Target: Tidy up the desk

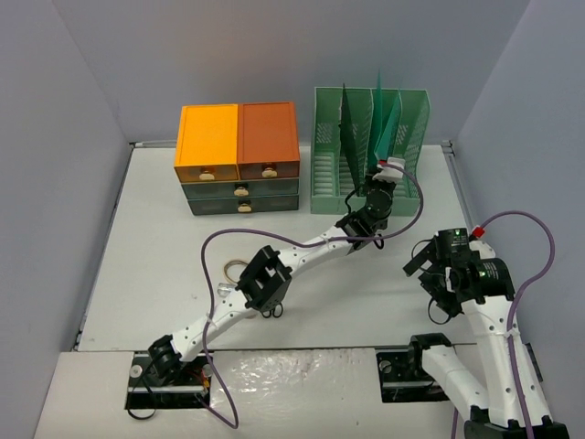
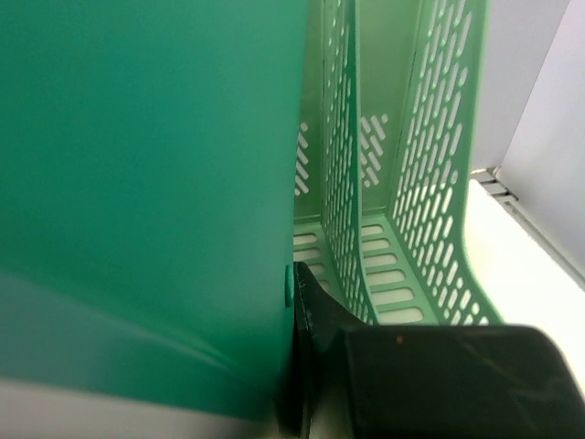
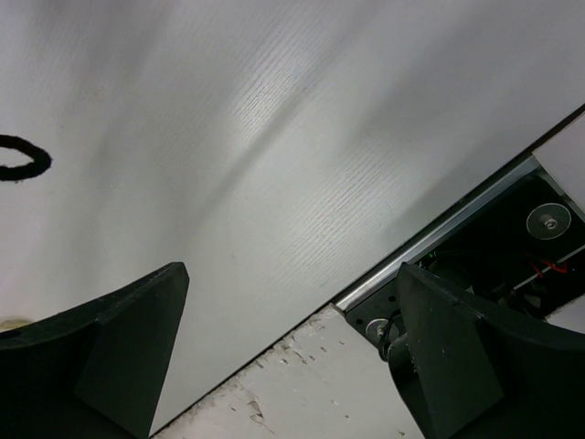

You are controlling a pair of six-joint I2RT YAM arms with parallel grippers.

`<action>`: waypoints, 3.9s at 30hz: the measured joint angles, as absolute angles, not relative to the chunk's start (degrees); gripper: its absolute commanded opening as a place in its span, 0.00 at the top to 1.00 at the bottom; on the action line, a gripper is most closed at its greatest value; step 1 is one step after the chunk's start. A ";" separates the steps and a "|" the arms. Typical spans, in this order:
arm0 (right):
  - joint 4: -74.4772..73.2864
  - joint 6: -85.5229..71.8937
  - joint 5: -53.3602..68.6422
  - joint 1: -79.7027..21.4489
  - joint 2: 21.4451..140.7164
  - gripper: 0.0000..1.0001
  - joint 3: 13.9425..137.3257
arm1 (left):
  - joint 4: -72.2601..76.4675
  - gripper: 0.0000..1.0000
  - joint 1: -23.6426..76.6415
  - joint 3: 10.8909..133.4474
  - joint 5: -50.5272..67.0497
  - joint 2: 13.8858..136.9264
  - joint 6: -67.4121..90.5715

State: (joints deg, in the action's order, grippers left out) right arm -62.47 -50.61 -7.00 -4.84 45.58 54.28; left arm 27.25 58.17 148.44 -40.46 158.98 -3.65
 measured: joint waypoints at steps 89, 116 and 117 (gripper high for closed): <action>-24.45 -28.42 -8.32 -44.01 108.42 0.07 110.74 | -39.26 0.30 4.22 96.95 -14.93 93.41 35.11; -25.56 -26.49 -9.89 -45.10 111.71 0.08 114.63 | -22.22 0.30 -6.57 107.46 17.04 111.56 39.11; -25.52 -26.53 -10.15 -45.10 112.06 0.08 114.62 | -21.84 0.30 -6.57 107.46 17.85 111.81 39.36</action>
